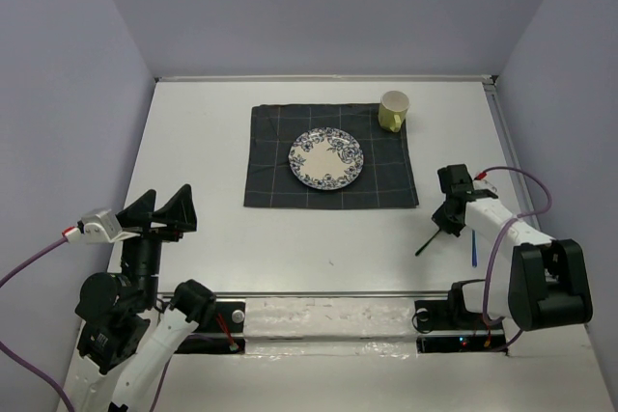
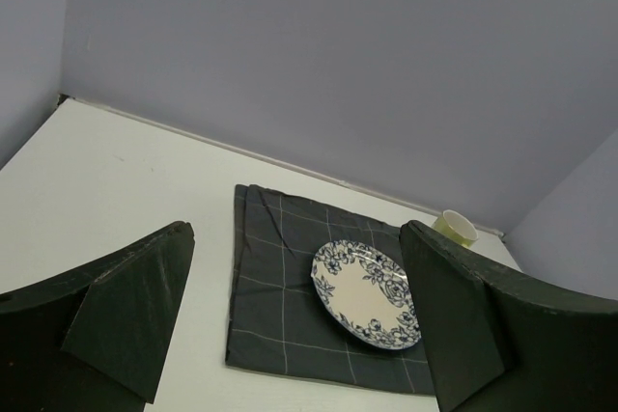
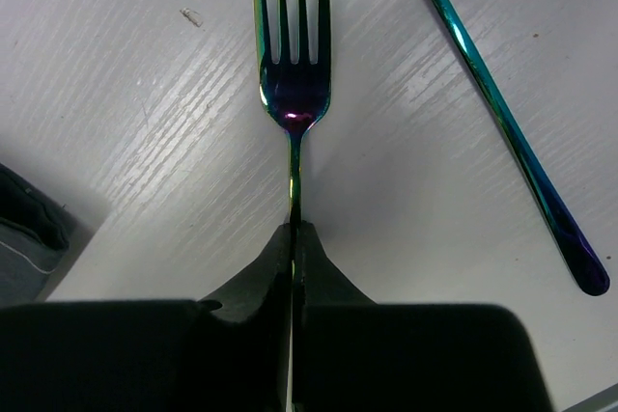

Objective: Set the dinner table for one person

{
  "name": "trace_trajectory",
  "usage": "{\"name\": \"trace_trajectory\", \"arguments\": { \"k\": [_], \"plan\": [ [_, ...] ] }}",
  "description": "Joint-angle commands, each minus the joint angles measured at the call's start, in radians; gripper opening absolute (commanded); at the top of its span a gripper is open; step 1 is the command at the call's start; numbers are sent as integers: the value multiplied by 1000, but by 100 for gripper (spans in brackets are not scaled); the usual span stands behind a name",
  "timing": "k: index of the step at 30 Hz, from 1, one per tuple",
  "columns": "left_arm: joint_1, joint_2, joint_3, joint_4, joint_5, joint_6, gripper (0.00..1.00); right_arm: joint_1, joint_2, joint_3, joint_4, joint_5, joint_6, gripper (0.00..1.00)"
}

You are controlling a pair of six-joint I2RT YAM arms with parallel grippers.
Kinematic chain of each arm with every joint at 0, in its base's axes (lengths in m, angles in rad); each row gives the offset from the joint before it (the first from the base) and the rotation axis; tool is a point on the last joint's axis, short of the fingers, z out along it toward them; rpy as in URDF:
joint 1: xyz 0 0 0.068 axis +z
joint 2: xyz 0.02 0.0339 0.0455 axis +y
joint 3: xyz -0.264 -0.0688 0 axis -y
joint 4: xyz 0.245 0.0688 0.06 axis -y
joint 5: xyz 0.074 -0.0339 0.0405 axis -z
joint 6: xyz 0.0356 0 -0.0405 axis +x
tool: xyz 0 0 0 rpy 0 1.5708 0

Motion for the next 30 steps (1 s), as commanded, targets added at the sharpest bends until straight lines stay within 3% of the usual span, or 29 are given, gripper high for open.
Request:
{"name": "trace_trajectory", "arguments": {
  "k": [1, 7, 14, 18, 26, 30],
  "plan": [
    [-5, -169, 9, 34, -7, 15, 99, -4, -59, -22, 40, -50, -10, 0],
    [-5, -157, 7, 36, -7, 18, 99, -4, -180, 20, 17, -60, -91, 0],
    [-2, -134, 6, 42, -12, 19, 99, 170, -231, 206, -45, 11, -137, 0],
    [9, -109, 4, 46, -6, 21, 99, 449, -81, 406, -42, 113, -104, 0],
    [40, -40, 0, 51, 13, 25, 99, 664, 388, 826, 274, 93, -155, 0],
    [47, -17, 0, 49, 16, 24, 99, 688, 705, 1093, 301, 30, -174, 0]
  ]
}}
